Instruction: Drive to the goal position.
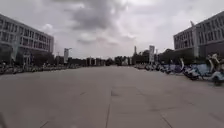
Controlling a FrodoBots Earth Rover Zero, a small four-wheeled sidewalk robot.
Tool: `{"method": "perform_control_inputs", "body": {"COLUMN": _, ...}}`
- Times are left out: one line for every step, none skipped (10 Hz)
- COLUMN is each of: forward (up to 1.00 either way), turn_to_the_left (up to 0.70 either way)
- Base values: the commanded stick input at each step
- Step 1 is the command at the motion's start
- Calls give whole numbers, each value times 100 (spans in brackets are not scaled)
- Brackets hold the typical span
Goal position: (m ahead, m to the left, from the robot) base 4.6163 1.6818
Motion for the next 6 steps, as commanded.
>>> {"method": "perform_control_inputs", "body": {"forward": 70, "turn_to_the_left": 0}}
{"method": "perform_control_inputs", "body": {"forward": 70, "turn_to_the_left": 0}}
{"method": "perform_control_inputs", "body": {"forward": 70, "turn_to_the_left": 0}}
{"method": "perform_control_inputs", "body": {"forward": 70, "turn_to_the_left": 0}}
{"method": "perform_control_inputs", "body": {"forward": 70, "turn_to_the_left": 0}}
{"method": "perform_control_inputs", "body": {"forward": 70, "turn_to_the_left": 0}}
